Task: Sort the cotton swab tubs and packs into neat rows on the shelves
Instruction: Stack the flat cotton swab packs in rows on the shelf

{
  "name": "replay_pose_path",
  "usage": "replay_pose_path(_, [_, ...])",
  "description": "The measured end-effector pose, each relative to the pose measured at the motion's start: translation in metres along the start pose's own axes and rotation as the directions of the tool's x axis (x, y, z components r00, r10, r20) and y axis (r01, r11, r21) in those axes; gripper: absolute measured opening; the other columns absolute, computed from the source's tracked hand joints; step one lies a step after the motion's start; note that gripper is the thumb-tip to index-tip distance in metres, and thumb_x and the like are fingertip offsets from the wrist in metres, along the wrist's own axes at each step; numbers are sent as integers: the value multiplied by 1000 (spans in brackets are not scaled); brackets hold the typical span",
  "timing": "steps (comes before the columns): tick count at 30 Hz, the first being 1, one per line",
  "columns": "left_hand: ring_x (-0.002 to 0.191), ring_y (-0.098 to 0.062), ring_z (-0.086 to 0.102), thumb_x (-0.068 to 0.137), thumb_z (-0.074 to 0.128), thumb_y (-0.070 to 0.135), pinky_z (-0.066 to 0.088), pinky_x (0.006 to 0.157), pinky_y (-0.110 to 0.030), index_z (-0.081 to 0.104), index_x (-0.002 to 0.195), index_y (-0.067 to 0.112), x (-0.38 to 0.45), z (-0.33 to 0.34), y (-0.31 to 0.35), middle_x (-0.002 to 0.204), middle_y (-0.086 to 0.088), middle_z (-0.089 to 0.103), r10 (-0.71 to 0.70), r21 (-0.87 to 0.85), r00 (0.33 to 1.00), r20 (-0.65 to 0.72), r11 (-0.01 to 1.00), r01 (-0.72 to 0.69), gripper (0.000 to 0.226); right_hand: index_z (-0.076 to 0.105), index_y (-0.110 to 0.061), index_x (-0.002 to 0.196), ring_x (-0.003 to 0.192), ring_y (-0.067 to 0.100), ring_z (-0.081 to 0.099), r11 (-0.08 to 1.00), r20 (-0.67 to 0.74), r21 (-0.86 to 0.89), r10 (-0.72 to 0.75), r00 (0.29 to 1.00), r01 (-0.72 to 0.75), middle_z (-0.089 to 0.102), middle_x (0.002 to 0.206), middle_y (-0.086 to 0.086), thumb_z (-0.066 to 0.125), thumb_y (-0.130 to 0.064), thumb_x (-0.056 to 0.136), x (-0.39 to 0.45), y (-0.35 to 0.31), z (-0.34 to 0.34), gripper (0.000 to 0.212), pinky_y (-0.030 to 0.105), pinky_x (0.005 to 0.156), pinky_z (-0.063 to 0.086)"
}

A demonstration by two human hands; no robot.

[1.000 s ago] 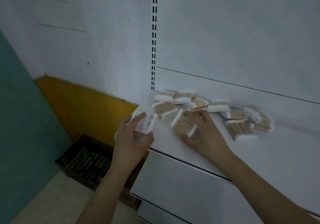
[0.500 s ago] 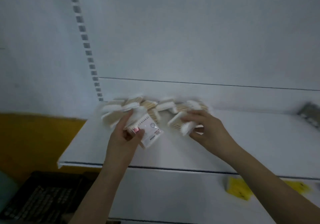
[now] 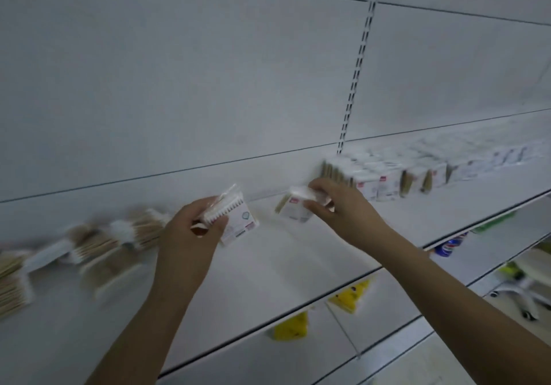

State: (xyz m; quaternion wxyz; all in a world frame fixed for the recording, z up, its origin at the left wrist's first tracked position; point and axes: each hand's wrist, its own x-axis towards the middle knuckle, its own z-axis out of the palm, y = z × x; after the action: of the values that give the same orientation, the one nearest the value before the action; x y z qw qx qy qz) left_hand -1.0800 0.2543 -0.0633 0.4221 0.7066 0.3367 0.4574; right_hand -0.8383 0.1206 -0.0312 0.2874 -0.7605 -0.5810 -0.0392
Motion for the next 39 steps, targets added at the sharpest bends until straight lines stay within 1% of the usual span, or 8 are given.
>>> replay_pose_path(3, [89, -3, 65, 88, 72, 5, 48, 72, -6, 68, 106, 34, 27, 50, 3, 109, 1, 65, 79, 72, 997, 25, 994, -81, 35, 66, -18, 112, 87, 6, 48, 1000, -60, 5, -29, 998, 29, 51, 101, -11, 67, -34, 92, 27, 47, -14, 26, 16, 73, 38])
replay_pose_path(12, [82, 6, 60, 86, 72, 3, 41, 68, 0, 70, 109, 20, 89, 156, 2, 102, 3, 59, 105, 289, 994, -25, 953, -94, 29, 58, -16, 107, 84, 19, 61, 988, -28, 60, -140, 990, 141, 62, 100, 2, 72, -17, 86, 114, 131, -28, 25, 37, 77, 55])
replay_pose_path(18, [83, -7, 60, 84, 75, 3, 53, 77, -16, 70, 97, 17, 112, 177, -6, 97, 1, 63, 175, 426, 985, -11, 892, -153, 20, 59, -17, 103, 86, 16, 51, 945, 43, -143, -292, 956, 295, 60, 91, -3, 67, -29, 91, 142, 150, -8, 19, 32, 68, 42])
replay_pose_path(21, [83, -4, 56, 83, 76, 1, 45, 76, -3, 72, 96, 13, 115, 178, -13, 102, 0, 55, 162, 472, 986, -44, 873, -123, 18, 66, -14, 88, 88, 24, 59, 900, 78, -188, -386, 919, 394, 66, 83, 2, 78, -21, 81, 146, 157, 5, 16, 28, 65, 36])
replay_pose_path(27, [89, -12, 56, 85, 75, 2, 36, 78, 1, 75, 98, 11, 112, 193, -16, 103, -4, 53, 150, 493, 983, -106, 866, -79, 16, 66, -12, 91, 93, 18, 53, 940, 149, -155, -282, 948, 304, 57, 90, -1, 69, -21, 90, 161, 159, 4, 10, 30, 68, 40])
replay_pose_path(33, [96, -21, 56, 84, 73, 4, 45, 82, -25, 73, 103, 14, 112, 201, -22, 101, 2, 57, 241, 623, 968, -65, 768, -149, 21, 63, -11, 98, 93, 22, 58, 936, 277, -223, -206, 939, 271, 60, 98, 3, 59, -15, 93, 163, 155, 2, 7, 31, 70, 43])
replay_pose_path(35, [100, -20, 58, 84, 75, 9, 52, 85, -33, 67, 111, 16, 111, 201, -21, 111, 1, 56, 225, 605, 972, -70, 784, -138, 29, 63, -12, 102, 99, 22, 56, 931, 253, -228, -227, 940, 286, 59, 102, 4, 58, -19, 94, 163, 150, -1, 11, 32, 73, 46])
replay_pose_path(39, [106, -13, 54, 88, 73, 24, 50, 82, -26, 56, 126, 19, 95, 188, -13, 120, 5, 46, 182, 549, 974, -135, 832, -79, 43, 63, -11, 113, 107, 24, 52, 937, 15, -131, -324, 946, 323, 60, 110, 6, 55, -27, 97, 159, 129, -6, 23, 35, 76, 46])
